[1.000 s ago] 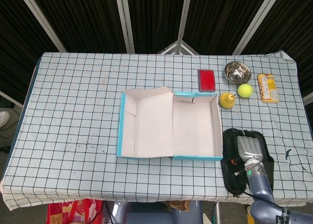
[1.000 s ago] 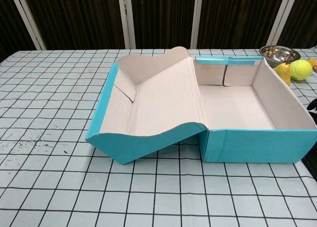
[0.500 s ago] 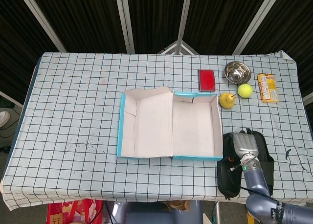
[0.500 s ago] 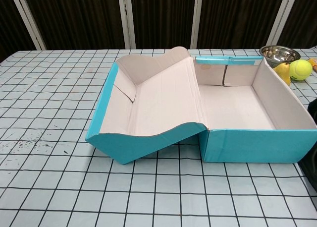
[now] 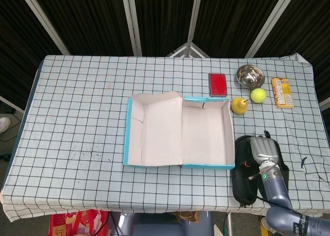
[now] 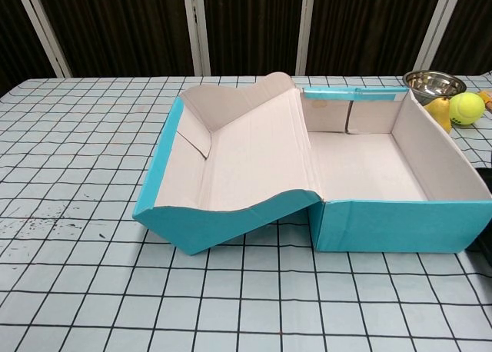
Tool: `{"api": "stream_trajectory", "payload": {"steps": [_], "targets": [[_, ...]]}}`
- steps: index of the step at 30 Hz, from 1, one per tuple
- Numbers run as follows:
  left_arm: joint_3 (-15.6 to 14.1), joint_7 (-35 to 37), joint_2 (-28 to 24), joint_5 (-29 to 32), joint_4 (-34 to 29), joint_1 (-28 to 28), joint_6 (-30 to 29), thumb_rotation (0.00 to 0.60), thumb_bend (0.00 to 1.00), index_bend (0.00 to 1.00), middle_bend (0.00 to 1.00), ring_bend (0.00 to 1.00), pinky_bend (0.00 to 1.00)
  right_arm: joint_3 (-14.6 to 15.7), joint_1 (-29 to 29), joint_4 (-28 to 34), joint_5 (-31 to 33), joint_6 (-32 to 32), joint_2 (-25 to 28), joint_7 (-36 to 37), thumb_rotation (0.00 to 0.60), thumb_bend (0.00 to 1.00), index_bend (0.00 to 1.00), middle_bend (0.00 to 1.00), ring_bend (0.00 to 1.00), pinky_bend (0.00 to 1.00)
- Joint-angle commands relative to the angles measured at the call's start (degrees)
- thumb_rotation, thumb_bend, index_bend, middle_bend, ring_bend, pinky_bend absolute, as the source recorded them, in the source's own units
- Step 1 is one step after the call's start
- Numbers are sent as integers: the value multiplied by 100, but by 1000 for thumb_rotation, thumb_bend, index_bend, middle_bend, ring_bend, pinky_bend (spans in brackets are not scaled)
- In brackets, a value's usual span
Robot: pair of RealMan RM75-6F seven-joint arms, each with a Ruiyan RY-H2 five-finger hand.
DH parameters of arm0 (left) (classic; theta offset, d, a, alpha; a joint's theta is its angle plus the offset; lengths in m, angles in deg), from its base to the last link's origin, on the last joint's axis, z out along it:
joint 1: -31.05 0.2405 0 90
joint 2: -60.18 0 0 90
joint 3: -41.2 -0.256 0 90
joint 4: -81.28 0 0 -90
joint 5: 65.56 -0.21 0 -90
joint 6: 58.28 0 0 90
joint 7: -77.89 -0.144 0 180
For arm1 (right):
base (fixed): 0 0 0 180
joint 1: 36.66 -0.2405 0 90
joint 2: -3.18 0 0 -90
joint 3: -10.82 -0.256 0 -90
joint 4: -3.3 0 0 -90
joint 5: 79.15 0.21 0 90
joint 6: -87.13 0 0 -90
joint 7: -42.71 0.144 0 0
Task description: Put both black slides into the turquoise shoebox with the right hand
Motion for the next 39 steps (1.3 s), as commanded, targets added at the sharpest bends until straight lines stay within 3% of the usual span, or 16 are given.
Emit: {"api": "stream_trajectory", "payload": {"steps": [1, 15, 25, 33, 39], "targets": [[0, 10, -3, -4, -2, 3, -3, 600, 814, 223, 97, 58, 135, -52, 9, 314, -82, -122, 397, 30, 600, 348, 538, 616, 289, 0], [3, 77, -23, -31, -32, 31, -44, 600, 813, 223, 96, 59, 135, -284, -147, 1092, -149, -416, 1573, -90, 600, 348, 538, 616, 289, 0], [1, 84, -13, -23, -12, 16, -3, 600, 813, 223, 96, 58, 135, -900, -551, 1828, 149, -429, 2257, 55, 600, 348, 538, 617, 292, 0], [3, 102, -12, -14, 4, 21, 0, 600, 813, 223, 96, 58, 135, -1608, -782, 2023, 372, 134, 2220, 1364, 600, 400, 538, 679, 364, 0], [12, 98, -1, 24, 37, 14, 32, 600, 813, 223, 96, 58, 135, -1676, -1045, 1724, 464, 395, 1810, 1771, 600, 409, 546, 680, 364, 0]]}}
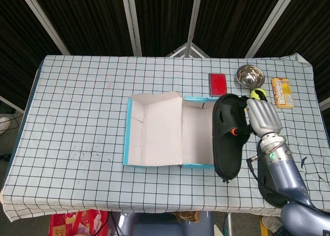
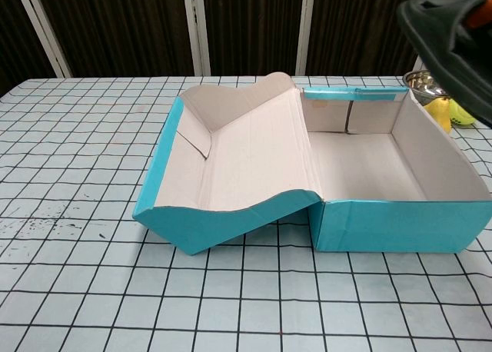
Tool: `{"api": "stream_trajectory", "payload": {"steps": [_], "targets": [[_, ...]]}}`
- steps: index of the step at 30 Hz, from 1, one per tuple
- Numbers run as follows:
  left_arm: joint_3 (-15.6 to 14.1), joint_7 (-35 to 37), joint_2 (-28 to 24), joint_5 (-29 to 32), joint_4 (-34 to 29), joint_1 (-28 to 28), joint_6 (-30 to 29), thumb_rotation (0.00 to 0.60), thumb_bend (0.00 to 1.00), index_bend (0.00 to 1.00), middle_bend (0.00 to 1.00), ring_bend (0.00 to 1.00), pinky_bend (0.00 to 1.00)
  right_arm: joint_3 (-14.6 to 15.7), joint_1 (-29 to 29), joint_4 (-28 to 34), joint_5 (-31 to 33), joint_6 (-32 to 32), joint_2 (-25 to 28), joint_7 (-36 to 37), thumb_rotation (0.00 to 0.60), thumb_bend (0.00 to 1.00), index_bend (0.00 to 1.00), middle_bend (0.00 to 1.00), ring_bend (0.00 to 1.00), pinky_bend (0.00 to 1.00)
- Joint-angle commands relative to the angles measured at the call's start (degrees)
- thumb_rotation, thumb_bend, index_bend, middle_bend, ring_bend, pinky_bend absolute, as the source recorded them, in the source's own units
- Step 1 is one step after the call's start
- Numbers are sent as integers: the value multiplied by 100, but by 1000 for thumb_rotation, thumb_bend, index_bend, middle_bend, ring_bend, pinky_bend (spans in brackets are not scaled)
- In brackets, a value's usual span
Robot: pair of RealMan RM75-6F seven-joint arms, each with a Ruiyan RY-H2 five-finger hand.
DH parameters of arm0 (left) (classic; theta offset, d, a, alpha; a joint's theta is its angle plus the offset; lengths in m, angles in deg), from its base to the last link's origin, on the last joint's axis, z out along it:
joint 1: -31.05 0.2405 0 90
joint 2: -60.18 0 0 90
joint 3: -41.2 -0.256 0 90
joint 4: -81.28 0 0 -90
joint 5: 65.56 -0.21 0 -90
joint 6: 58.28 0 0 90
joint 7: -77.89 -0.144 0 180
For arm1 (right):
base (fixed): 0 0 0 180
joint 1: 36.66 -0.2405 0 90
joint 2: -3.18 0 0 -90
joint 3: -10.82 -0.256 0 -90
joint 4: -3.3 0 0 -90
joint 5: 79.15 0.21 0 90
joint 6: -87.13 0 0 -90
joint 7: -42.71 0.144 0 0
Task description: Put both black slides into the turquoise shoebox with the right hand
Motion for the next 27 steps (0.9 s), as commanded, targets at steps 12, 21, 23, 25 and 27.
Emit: {"api": "stream_trajectory", "payload": {"steps": [12, 21, 23, 25, 27], "targets": [[25, -102, 29, 119, 49, -18, 65, 600, 813, 223, 97, 58, 135, 191, -532, -1433, -278, -170, -1784, 507, 600, 427, 547, 680, 364, 0], [46, -250, 56, 195, 47, -26, 63, 600, 813, 223, 96, 58, 135, 241, -536, -2350, -652, -127, -2446, 880, 600, 428, 555, 680, 364, 0], [53, -269, 59, 214, 46, -24, 60, 600, 813, 223, 96, 58, 135, 253, -527, -2511, -686, -43, -2503, 946, 600, 428, 555, 680, 364, 0], [58, -299, 64, 242, 54, -29, 77, 600, 813, 223, 96, 58, 135, 247, -502, -2663, -731, 27, -2562, 1053, 600, 427, 555, 680, 364, 0], [59, -334, 72, 263, 58, -41, 104, 600, 813, 223, 96, 58, 135, 215, -460, -2794, -763, 96, -2626, 1219, 600, 428, 555, 680, 364, 0]]}}
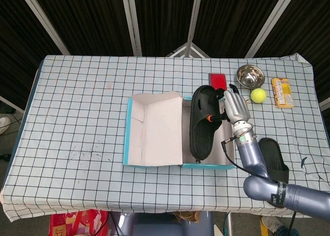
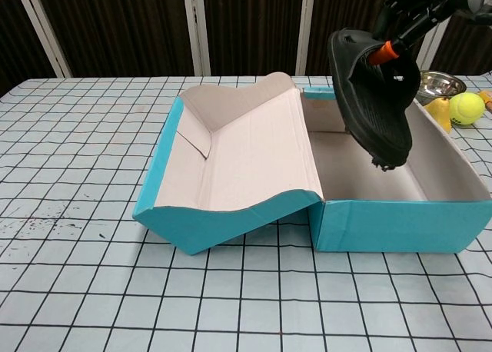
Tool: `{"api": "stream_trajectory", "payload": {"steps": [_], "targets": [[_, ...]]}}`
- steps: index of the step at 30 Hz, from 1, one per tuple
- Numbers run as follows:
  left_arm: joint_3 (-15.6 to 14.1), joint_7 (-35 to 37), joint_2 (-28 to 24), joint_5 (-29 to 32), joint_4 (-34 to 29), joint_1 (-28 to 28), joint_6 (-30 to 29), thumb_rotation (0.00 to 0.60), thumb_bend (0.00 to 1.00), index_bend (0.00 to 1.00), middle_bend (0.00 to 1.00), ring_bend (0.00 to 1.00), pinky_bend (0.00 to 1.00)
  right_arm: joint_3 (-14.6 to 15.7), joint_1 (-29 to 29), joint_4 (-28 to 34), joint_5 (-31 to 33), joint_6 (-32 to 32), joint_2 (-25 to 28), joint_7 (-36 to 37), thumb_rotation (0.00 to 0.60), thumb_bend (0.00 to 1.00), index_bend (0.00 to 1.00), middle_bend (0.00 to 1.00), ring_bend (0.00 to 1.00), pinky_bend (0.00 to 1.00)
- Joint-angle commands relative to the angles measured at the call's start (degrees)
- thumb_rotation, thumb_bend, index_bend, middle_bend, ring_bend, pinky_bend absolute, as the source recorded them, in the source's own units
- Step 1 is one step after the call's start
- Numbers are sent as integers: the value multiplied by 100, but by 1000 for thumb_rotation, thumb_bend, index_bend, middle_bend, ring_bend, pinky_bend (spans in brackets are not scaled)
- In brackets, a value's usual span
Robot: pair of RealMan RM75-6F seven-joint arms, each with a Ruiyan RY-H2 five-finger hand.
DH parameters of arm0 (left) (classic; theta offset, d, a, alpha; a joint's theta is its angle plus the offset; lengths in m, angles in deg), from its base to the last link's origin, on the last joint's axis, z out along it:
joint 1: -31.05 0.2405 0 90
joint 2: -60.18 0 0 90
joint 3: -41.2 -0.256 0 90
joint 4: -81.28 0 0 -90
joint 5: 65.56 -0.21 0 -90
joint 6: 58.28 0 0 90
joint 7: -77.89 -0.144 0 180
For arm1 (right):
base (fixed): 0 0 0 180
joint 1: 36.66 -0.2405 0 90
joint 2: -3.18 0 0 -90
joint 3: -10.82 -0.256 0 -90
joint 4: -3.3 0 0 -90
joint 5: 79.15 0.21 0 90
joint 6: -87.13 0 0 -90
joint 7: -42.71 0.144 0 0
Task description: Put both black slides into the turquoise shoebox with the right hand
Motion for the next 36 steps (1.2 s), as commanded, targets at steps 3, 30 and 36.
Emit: {"api": "stream_trajectory", "payload": {"steps": [3, 30, 36], "targets": [[-1, -74, 18, 16, 3, -23, 33, 600, 813, 223, 96, 58, 135, -92, 129, -315, -107, 275, -160, 494, 600, 430, 555, 680, 364, 0], [-2, -145, 39, 24, 17, -58, 105, 600, 813, 223, 96, 58, 135, 43, 669, -1544, -2286, -448, -1123, 2107, 600, 464, 579, 680, 364, 0], [-14, -214, 52, 11, -5, -69, 103, 600, 813, 223, 96, 59, 135, 166, 871, -1665, -2726, -580, -1230, 2447, 600, 465, 581, 680, 364, 0]]}}
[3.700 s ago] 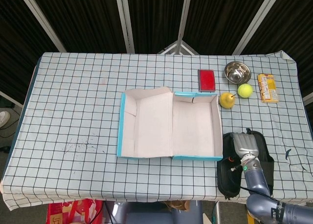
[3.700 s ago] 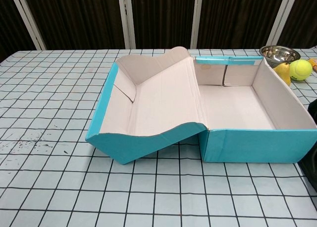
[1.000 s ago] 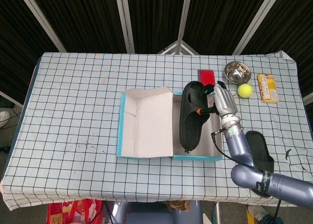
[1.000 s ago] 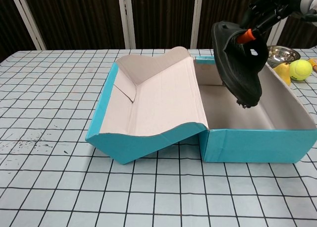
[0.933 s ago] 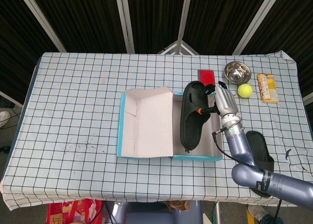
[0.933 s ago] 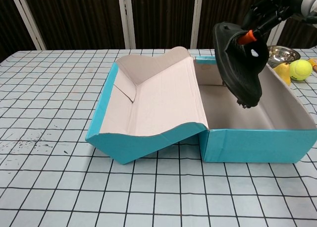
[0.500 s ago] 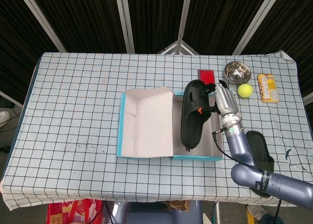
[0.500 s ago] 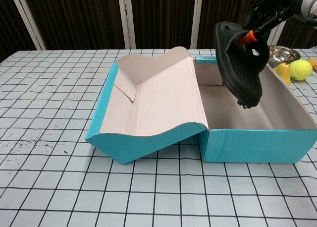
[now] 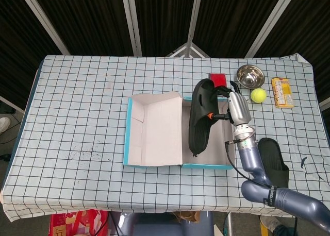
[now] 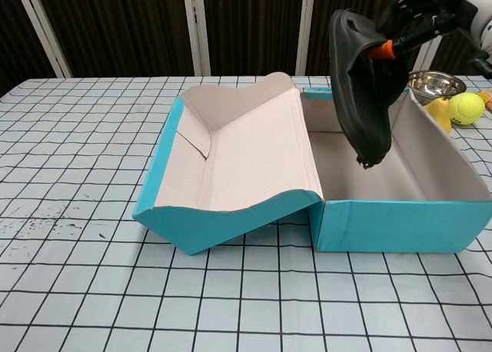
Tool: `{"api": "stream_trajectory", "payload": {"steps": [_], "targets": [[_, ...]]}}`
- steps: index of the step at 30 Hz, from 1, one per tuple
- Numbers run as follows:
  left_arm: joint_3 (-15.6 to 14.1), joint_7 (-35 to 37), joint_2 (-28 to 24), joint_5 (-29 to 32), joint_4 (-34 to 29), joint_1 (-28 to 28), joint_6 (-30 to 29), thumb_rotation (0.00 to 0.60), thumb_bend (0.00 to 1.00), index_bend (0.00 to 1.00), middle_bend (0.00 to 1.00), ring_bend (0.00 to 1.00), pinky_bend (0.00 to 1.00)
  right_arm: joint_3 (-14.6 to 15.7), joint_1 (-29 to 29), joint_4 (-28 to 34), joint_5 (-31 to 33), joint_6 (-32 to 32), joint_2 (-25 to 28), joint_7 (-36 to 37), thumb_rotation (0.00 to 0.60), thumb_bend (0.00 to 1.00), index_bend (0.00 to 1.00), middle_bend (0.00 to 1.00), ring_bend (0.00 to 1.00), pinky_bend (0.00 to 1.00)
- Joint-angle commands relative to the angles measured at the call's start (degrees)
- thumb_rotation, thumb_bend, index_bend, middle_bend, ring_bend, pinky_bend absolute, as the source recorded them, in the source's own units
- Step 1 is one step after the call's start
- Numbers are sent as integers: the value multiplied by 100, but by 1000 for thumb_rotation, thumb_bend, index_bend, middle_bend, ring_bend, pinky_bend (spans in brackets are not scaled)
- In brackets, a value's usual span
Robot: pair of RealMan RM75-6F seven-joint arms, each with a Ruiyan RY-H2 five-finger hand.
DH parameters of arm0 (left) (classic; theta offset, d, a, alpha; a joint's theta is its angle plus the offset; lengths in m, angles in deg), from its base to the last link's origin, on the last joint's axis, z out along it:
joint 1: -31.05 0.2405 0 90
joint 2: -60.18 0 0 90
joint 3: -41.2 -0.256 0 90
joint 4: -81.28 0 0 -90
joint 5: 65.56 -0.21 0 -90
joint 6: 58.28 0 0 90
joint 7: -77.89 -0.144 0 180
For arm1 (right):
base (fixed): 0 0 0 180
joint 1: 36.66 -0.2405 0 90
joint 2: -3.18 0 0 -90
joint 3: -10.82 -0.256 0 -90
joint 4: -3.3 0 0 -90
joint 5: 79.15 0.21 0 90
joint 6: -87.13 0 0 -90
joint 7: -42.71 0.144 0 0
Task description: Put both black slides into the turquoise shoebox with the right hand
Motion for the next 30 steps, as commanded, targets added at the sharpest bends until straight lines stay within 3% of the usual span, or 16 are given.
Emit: {"api": "stream_trajectory", "payload": {"steps": [1, 14, 30], "targets": [[-3, -20, 3, -2, -10, -4, 0, 600, 813, 223, 96, 58, 135, 106, 146, -81, -279, -131, -91, 187, 600, 465, 581, 680, 364, 0], [-16, -56, 2, -20, -32, -14, 8, 600, 813, 223, 96, 58, 135, 203, 325, -187, -677, -103, -76, 195, 600, 465, 589, 680, 364, 0], [-7, -39, -9, 4, -25, -5, 8, 600, 814, 223, 96, 58, 135, 194, 357, -708, -689, 106, -469, 178, 600, 464, 590, 680, 364, 0]]}}
